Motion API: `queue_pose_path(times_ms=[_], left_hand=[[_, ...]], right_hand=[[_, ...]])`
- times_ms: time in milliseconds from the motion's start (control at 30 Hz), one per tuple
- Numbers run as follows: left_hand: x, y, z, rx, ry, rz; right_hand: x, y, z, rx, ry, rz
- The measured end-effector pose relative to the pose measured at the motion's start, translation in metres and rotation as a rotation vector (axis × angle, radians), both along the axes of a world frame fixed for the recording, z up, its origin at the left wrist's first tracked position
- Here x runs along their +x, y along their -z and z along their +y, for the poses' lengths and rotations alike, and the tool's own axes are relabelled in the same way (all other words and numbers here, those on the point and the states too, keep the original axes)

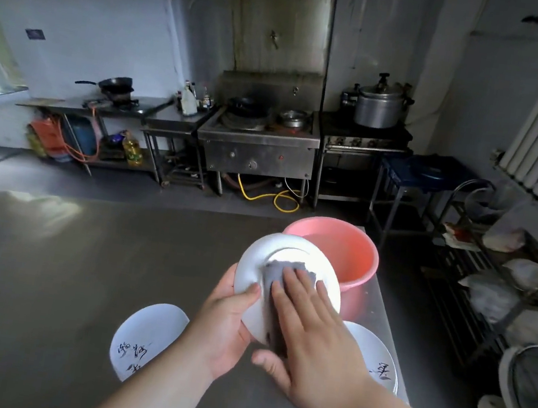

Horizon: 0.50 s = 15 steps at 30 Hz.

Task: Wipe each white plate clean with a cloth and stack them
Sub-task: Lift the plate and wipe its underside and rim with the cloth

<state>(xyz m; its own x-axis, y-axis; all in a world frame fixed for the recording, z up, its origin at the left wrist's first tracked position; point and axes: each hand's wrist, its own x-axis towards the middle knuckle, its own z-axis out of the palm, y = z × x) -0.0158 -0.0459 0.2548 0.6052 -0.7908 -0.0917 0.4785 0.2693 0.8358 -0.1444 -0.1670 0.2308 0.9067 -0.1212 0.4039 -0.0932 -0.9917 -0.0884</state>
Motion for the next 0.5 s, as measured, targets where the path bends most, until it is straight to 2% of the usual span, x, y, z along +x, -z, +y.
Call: queue_pose_path(times_ms=[100, 233, 300, 500], left_hand=[[-0.009, 0.000, -0.001, 0.006, 0.016, -0.002], [-0.003, -0.006, -0.004, -0.055, -0.046, 0.007], [0.002, -0.007, -0.003, -0.074, -0.061, 0.012], [-0.010, 0.002, 0.000, -0.054, 0.033, -0.012]], right_hand=[[0.012, -0.021, -0.018, 0.044, 0.076, 0.036], [-0.001, -0.008, -0.006, 0.092, -0.040, -0.069], [-0.012, 0.006, 0.005, 0.049, -0.074, -0.095], [-0.001, -0.022, -0.025, 0.105, 0.097, -0.043]])
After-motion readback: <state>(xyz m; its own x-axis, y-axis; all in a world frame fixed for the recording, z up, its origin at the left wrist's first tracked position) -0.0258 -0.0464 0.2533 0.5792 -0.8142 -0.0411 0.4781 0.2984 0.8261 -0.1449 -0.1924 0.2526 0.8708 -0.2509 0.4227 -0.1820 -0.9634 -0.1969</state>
